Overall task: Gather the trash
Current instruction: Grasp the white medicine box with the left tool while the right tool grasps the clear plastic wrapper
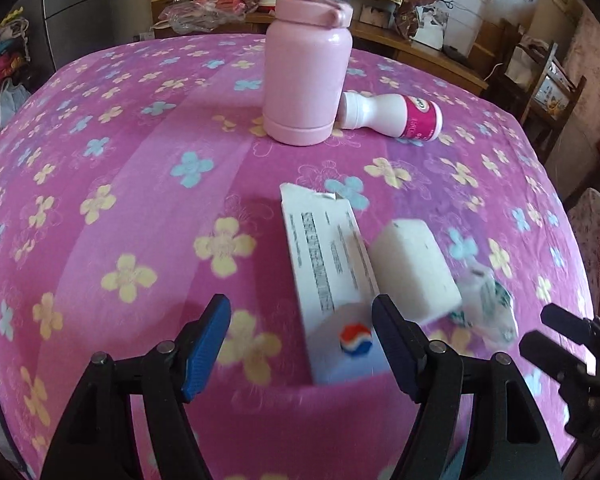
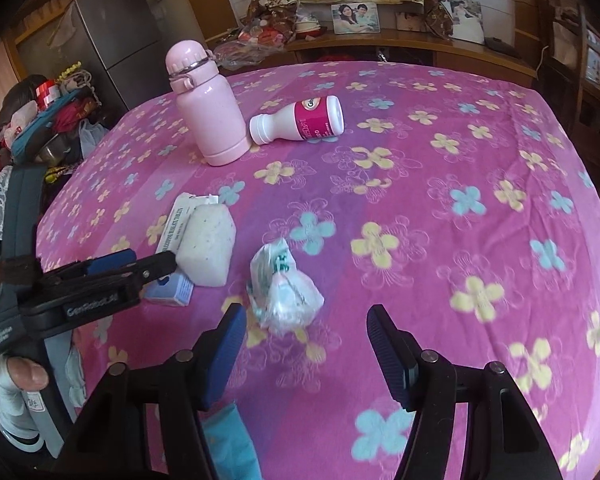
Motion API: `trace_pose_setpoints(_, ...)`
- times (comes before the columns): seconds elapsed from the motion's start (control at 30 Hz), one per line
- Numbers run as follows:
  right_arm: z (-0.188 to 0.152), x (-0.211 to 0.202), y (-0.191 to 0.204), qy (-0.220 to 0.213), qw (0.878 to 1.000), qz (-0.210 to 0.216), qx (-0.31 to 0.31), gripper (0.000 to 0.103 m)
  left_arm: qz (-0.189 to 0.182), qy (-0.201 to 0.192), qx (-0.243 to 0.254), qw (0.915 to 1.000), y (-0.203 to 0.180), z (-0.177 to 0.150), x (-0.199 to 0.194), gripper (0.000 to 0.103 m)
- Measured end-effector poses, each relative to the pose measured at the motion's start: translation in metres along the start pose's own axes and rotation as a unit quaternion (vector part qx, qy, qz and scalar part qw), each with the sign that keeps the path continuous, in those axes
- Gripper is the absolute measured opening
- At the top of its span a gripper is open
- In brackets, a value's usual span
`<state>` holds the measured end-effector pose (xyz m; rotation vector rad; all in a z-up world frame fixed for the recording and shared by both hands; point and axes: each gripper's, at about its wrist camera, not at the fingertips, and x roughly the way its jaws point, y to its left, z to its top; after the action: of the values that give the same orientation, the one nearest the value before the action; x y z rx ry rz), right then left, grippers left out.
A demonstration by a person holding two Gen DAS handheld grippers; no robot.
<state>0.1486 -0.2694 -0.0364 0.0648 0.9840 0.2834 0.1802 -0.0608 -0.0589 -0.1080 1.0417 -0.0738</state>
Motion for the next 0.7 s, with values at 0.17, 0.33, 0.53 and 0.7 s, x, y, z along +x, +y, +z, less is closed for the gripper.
trace_pose_setpoints(0.17, 0.006, 0.013, 0.005, 0.006, 1.0, 0.001, -0.012, 0.067, 0.005, 0.0, 0.001, 1.0, -0.009, 0.013, 0.014, 0.074)
trace_pose_setpoints(0.33, 0.011, 0.028, 0.01, 0.012, 0.999, -0.007, -0.03, 0.067, 0.015, -0.003, 0.012, 0.9998, -0.013, 0.014, 0.022, 0.073)
trace_pose_setpoints(0.53, 0.007, 0.031, 0.015, 0.003, 0.999, 0.008, -0.039, 0.027, -0.023, 0.001, 0.004, 0.9997, 0.002, 0.004, 0.01, 0.047)
trace_pose_setpoints(0.7, -0.006, 0.002, 0.012, -0.017, 0.999, 0.012, -0.041, 0.024, -0.04, -0.006, 0.007, 0.9992, 0.003, -0.011, -0.016, 0.047)
